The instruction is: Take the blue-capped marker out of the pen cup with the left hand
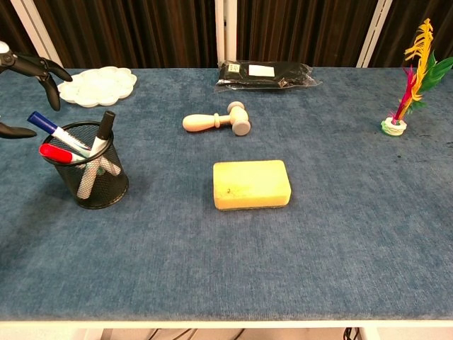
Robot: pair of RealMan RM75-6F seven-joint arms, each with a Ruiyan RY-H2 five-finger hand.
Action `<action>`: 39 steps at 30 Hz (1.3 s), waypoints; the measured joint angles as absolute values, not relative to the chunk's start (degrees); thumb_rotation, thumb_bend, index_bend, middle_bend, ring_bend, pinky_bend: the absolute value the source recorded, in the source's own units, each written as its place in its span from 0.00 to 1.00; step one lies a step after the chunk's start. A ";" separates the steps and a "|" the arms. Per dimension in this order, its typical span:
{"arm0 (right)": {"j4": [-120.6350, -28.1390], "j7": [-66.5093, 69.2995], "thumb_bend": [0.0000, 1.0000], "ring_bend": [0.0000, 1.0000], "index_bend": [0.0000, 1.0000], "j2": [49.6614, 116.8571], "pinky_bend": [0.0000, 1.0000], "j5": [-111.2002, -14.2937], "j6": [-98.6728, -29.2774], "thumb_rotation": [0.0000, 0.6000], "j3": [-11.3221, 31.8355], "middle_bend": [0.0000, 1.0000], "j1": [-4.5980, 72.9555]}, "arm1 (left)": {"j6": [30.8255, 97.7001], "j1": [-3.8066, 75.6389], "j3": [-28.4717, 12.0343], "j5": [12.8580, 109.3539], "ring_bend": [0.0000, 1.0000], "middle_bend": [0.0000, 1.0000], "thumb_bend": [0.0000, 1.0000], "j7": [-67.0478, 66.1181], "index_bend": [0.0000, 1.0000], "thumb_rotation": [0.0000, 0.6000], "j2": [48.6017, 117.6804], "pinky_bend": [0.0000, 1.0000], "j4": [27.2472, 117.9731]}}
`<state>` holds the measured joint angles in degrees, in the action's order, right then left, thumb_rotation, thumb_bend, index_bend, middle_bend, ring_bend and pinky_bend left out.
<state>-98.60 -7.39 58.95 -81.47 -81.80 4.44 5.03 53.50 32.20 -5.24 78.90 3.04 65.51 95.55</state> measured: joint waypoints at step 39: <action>-97.81 -7.05 0.08 0.00 0.00 59.23 0.00 -79.95 -80.21 1.00 4.46 0.00 5.66 | 53.39 33.69 -4.61 79.42 0.01 0.15 0.31 7.60 0.55 1.00 66.43 0.11 93.94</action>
